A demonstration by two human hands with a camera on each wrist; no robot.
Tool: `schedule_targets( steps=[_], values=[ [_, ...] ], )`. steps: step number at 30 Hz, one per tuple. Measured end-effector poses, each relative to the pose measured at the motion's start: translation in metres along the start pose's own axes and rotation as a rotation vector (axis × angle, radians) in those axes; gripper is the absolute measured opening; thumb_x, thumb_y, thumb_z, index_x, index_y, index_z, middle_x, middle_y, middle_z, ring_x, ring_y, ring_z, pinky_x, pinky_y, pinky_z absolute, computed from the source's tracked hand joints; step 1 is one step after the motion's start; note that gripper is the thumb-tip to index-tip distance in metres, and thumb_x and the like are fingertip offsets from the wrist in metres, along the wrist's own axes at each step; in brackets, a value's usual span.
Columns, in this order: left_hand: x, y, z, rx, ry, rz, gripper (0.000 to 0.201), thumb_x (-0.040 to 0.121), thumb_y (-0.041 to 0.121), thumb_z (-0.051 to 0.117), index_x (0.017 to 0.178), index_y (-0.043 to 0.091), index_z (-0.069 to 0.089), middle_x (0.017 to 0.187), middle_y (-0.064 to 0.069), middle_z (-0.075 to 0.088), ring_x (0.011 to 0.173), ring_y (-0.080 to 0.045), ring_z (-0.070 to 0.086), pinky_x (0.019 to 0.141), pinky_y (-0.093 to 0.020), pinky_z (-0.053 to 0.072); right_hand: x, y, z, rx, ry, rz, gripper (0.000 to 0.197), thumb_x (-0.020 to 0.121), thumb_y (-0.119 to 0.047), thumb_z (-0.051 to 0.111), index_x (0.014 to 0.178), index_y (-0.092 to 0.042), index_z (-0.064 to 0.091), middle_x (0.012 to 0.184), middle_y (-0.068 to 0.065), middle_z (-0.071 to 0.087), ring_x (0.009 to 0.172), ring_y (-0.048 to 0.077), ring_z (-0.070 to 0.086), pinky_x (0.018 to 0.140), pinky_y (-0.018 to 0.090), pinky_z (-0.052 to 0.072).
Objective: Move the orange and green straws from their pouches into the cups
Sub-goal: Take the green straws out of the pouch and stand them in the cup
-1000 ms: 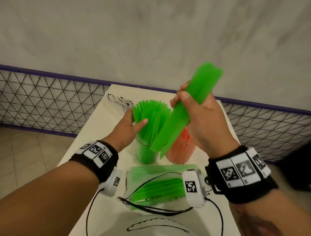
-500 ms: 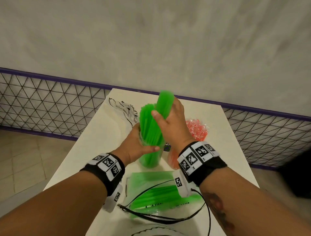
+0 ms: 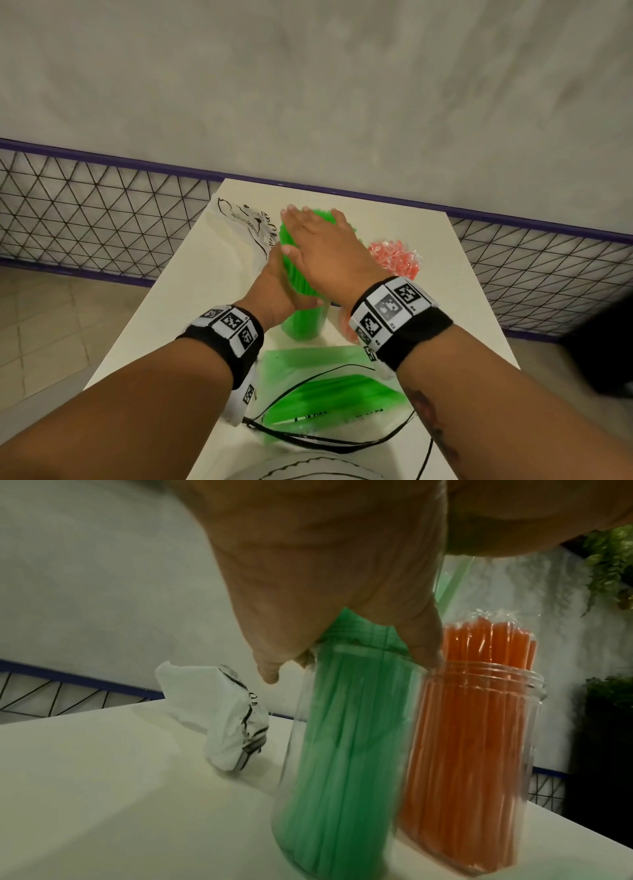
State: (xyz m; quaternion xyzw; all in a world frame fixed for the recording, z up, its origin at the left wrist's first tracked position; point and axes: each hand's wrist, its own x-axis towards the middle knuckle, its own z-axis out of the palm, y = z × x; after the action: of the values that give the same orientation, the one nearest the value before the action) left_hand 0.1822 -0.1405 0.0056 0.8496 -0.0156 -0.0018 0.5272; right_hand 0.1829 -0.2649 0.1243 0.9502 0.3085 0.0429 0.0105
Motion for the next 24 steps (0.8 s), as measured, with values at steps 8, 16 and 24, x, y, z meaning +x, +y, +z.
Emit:
schedule_targets(
  steps=[8, 16, 24],
  values=[
    [-0.005, 0.007, -0.013, -0.029, -0.052, -0.027, 0.113, 0.061, 0.019, 0.094, 0.147, 0.019, 0.022, 0.125, 0.017, 0.047, 0.122, -0.01, 0.049, 0.089, -0.013, 0.045, 0.006, -0.003, 0.009, -0.028, 0.19, -0.013, 0.054, 0.099, -0.037, 0.045, 0.149, -0.022, 0.033, 0.151, 0.002, 0.041, 0.138, 0.024, 0.038, 0.113, 0.046, 0.021],
    [-0.007, 0.001, -0.012, -0.121, -0.038, -0.035, 0.14, 0.057, 0.009, 0.095, 0.155, 0.02, -0.004, 0.147, -0.002, 0.039, 0.135, -0.017, 0.041, 0.111, -0.034, 0.039, -0.015, -0.008, 0.004, 0.125, 0.531, 0.032, 0.055, 0.087, -0.055, 0.059, 0.128, -0.018, 0.059, 0.126, 0.004, 0.059, 0.119, 0.023, 0.05, 0.108, 0.043, 0.032],
    [-0.041, -0.025, -0.028, 0.221, -0.379, -0.385, 0.119, 0.067, 0.041, 0.088, 0.157, 0.016, 0.014, 0.161, -0.01, 0.022, 0.144, -0.027, 0.031, 0.115, -0.038, 0.033, -0.109, -0.024, 0.103, 0.185, -0.25, -0.309, 0.029, 0.096, -0.029, 0.045, 0.084, -0.01, 0.064, 0.078, 0.006, 0.061, 0.068, 0.028, 0.058, 0.06, 0.037, 0.049]
  ],
)
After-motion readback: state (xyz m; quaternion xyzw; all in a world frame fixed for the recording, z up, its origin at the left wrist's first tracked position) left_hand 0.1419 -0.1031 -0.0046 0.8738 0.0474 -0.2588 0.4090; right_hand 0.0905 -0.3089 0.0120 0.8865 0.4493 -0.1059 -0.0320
